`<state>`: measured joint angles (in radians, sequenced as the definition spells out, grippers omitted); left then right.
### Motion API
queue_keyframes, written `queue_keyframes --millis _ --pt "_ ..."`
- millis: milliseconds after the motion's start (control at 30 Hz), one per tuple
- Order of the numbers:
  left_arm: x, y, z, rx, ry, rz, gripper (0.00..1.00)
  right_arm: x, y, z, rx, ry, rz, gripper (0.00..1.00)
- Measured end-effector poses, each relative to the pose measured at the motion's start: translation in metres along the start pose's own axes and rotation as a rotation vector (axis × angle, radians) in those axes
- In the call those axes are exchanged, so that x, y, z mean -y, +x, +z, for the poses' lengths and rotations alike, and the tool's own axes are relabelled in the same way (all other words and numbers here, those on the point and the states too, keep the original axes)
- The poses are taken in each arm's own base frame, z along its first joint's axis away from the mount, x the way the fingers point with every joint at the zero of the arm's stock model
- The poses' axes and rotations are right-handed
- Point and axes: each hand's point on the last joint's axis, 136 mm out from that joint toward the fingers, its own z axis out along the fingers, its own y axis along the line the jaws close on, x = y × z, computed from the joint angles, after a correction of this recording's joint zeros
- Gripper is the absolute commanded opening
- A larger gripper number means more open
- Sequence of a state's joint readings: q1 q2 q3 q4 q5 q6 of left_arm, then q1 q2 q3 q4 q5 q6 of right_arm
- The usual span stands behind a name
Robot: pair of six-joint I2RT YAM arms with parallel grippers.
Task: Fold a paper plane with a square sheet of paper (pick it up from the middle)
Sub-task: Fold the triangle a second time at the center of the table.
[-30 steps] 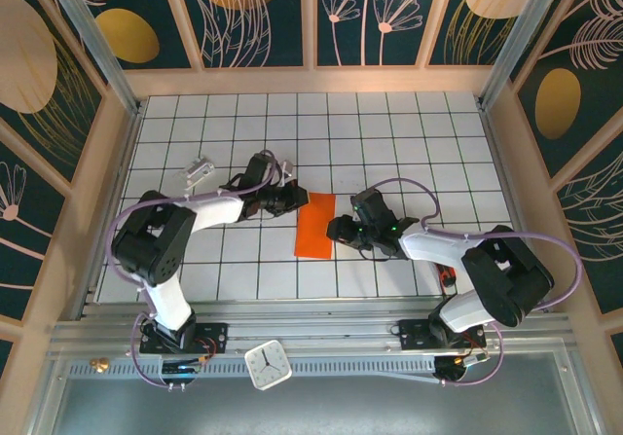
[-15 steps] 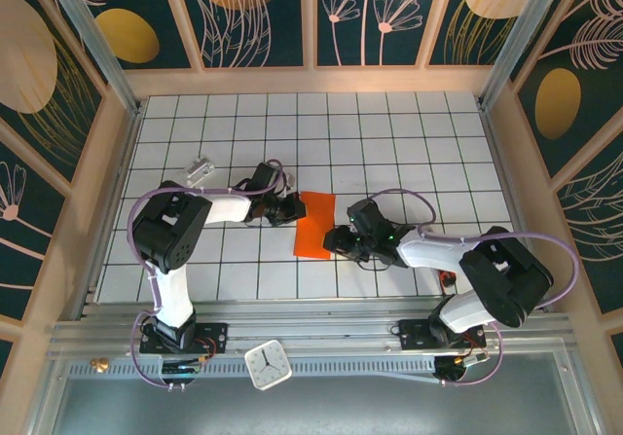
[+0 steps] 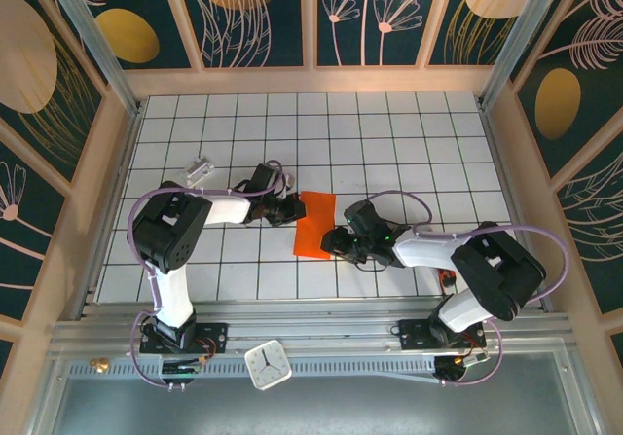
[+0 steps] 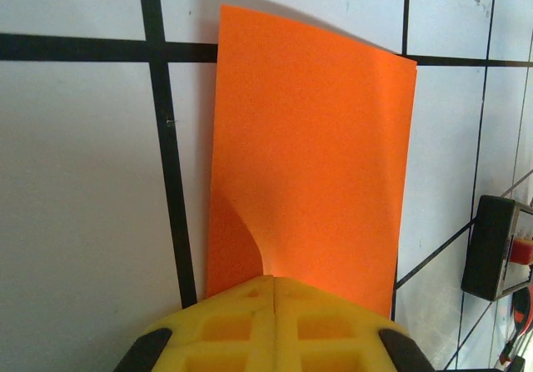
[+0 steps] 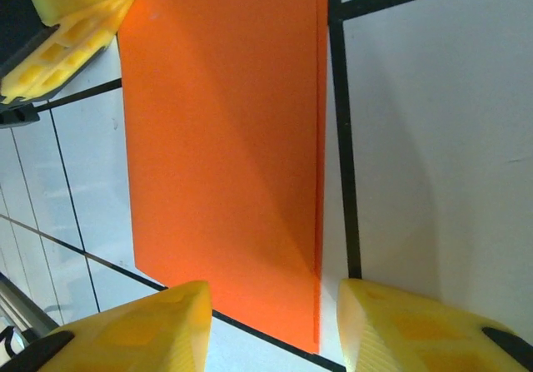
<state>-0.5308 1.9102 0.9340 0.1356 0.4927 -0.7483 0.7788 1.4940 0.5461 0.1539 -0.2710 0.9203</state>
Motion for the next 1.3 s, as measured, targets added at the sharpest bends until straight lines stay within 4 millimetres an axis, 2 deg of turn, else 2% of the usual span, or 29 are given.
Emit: queue_keyframes --millis 367,833,1300 --pt "0.0 0.0 0.0 0.002 0.005 0.003 0.0 -0.013 -0.001 0.008 -0.013 -0.066 -0.008 0.44" --pt "0.0 0.0 0.0 0.004 0.009 0.005 0.0 -0.012 -0.001 0.005 -0.013 -0.058 -0.004 0.43" --pt "0.0 0.0 0.0 0.004 0.009 0.008 0.0 -0.02 -0.008 0.0 0.003 -0.072 -0.006 0.38"
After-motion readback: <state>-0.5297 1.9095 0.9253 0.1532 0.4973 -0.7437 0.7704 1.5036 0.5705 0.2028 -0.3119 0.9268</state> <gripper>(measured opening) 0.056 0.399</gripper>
